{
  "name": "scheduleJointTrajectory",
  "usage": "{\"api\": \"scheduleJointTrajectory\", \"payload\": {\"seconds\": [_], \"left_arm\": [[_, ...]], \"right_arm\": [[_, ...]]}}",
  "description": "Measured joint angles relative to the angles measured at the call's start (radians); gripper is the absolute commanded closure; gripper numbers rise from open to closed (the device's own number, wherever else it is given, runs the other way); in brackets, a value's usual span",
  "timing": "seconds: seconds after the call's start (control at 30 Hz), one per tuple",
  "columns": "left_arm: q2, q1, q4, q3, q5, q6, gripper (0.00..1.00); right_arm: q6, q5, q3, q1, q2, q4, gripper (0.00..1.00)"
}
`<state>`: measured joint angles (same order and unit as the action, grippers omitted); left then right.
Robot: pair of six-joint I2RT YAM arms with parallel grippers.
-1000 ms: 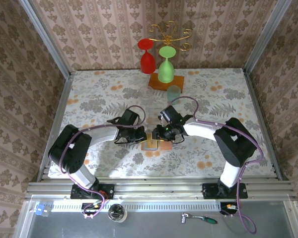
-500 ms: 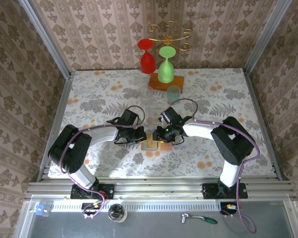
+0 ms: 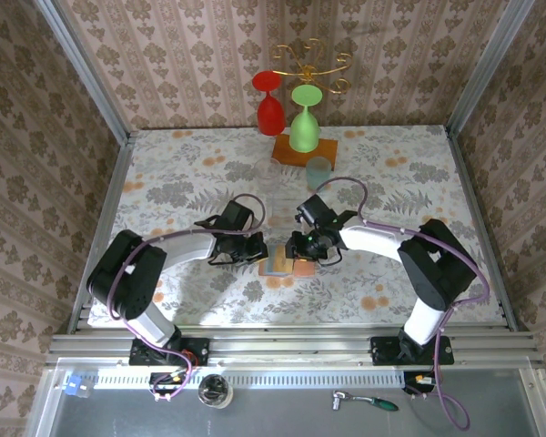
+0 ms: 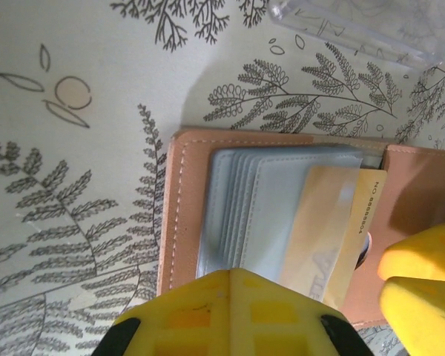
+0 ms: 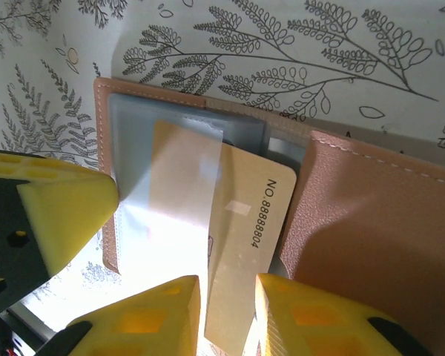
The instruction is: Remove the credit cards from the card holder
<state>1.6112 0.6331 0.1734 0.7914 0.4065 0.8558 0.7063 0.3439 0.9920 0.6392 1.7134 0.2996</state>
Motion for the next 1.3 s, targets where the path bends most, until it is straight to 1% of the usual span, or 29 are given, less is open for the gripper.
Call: {"api": "scheduleJointTrajectory", "payload": {"seconds": [0.23, 0.4, 0.5, 0.7, 0.93, 1.2, 1.3], "left_arm": [[-0.037, 0.003, 0.026, 0.008, -0.003, 0.0, 1.0], [-0.034, 0.037, 0.026, 0.055, -0.001, 0.0, 1.0], [-0.016, 0.054, 0.025, 0.079, 0.001, -0.001, 1.0], [0.041, 0.055, 0.04, 0.082, 0.0, -0.013, 1.0], [0.05, 0.053, 0.047, 0.07, 0.0, -0.019, 1.0], [0.05, 0.053, 0.037, 0.059, 0.009, -0.019, 1.0], [0.05, 0.052, 0.036, 0.059, 0.01, -0.019, 1.0]], "right_arm": [[0.0, -0.002, 0.0, -0.001, -0.015, 0.005, 0.71], [0.005, 0.005, -0.023, -0.005, -0.016, -0.028, 0.71], [0.01, 0.012, -0.049, -0.013, -0.016, -0.056, 0.71], [0.031, 0.035, -0.08, -0.029, -0.016, -0.099, 0.71], [0.054, 0.066, -0.095, -0.037, 0.014, -0.158, 0.71], [0.093, 0.119, -0.119, -0.046, 0.04, -0.238, 0.76], [0.108, 0.129, -0.123, -0.052, 0.046, -0.257, 0.8]]}}
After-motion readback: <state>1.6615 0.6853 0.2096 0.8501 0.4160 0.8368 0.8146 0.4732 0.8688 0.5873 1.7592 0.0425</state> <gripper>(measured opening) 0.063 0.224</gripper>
